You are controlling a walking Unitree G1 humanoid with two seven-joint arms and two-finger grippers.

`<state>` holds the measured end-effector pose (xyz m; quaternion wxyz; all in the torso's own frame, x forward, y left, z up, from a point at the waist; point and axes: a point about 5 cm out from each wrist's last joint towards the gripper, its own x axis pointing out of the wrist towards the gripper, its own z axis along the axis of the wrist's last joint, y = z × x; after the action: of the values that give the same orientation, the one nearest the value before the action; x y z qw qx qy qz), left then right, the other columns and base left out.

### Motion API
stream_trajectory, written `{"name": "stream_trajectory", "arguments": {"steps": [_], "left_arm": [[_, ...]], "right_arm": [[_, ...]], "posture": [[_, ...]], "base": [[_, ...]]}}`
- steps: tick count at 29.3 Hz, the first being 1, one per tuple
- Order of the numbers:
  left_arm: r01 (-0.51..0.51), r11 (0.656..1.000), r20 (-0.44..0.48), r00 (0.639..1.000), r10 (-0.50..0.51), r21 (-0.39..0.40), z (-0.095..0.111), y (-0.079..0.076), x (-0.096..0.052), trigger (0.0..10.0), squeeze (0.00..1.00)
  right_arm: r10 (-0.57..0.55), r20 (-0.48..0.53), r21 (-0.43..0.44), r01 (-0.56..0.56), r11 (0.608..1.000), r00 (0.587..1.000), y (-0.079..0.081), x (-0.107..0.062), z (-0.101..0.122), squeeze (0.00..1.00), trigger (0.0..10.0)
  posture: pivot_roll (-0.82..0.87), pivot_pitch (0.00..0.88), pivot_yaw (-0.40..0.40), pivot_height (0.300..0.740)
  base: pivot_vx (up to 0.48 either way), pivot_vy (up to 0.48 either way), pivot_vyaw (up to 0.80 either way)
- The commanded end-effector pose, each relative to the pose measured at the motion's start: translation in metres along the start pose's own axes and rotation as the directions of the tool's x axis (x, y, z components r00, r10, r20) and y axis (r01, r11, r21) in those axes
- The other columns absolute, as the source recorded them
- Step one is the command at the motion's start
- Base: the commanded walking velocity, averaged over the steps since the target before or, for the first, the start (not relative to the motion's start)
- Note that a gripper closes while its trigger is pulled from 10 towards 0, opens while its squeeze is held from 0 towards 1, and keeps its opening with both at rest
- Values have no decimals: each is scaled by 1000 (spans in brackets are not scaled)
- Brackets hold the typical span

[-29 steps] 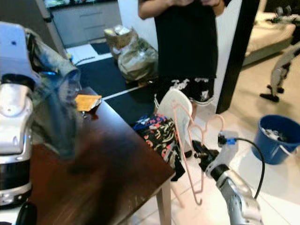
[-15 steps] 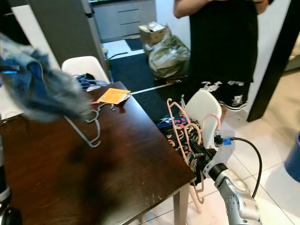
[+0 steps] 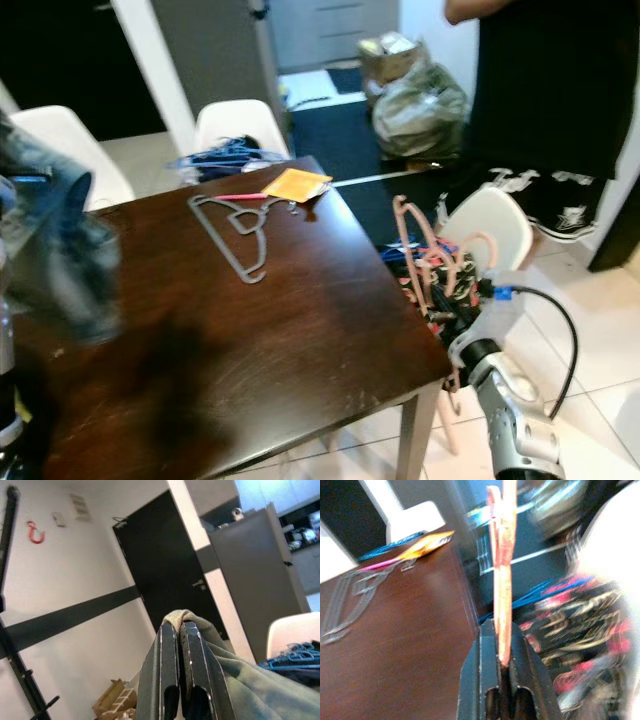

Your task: Hang hanger

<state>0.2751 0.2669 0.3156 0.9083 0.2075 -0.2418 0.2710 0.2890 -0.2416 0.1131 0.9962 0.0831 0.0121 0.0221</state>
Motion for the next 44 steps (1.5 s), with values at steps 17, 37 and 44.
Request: {"name": "stream_trajectory", "arguments": {"steps": [17, 37, 44], "left_arm": [[39, 999, -55, 998, -40, -12, -5, -15, -2, 10000, 0], [17, 1000, -70, 997, -16, 17, -8, -5, -4, 10000, 0], [14, 1000, -49, 999, -13, 21, -3, -1, -1, 10000, 0]], "right_arm": [[290, 227, -409, -179, 895, 930, 77, 18, 87, 0, 10000], [392, 79, -354, -342, 870, 916, 102, 15, 64, 0, 10000], [408, 44, -359, -367, 858, 912, 105, 13, 60, 0, 10000]], "posture": [[-11, 0, 66, 731], [2, 0, 54, 731], [5, 0, 51, 731]], "base": [[0, 42, 0], [-310, 358, 120], [0, 0, 798]]}}
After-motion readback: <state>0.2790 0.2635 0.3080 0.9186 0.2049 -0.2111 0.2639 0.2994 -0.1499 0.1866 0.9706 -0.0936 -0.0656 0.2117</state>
